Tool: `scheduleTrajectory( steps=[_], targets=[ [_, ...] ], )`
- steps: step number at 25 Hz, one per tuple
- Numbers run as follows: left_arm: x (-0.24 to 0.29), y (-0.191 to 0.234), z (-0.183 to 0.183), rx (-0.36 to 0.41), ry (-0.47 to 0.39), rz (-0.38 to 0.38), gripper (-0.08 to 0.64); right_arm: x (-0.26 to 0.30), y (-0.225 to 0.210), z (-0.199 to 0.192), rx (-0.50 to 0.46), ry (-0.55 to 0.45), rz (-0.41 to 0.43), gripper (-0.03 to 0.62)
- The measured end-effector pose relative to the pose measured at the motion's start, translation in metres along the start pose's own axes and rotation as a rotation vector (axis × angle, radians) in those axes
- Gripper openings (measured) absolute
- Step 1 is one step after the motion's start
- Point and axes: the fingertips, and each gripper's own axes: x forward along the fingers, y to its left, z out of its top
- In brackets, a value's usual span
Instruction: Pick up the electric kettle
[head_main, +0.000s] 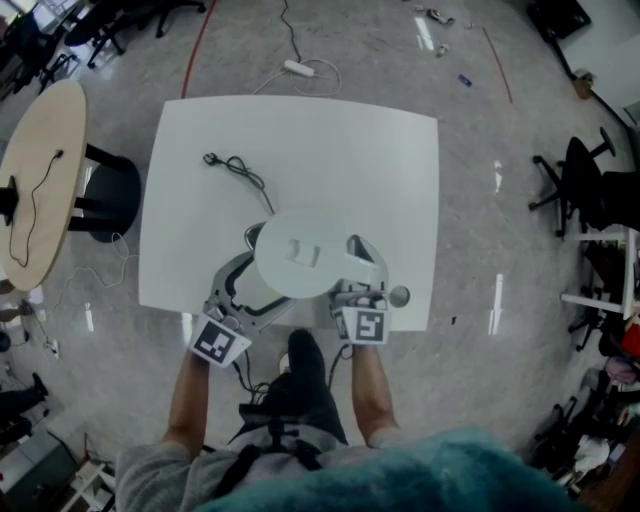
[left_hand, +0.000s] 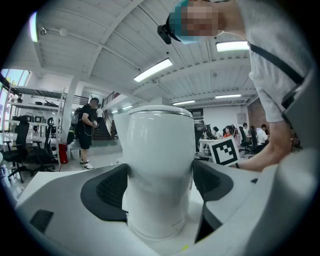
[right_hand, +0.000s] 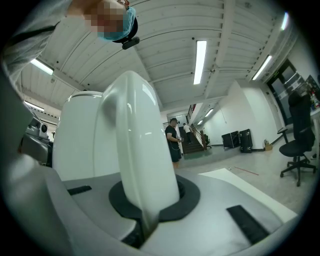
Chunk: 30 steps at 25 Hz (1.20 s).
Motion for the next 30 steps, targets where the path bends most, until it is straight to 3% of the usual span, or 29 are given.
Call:
scheduleTrajectory(
  steps=[30],
  targets=[
    [-0.025,-0.014,0.052,0.059,-0.065,0.03,0.407,-0.014,0.018,0.068,-0.039,-0.104,0.05,0.0]
  ],
)
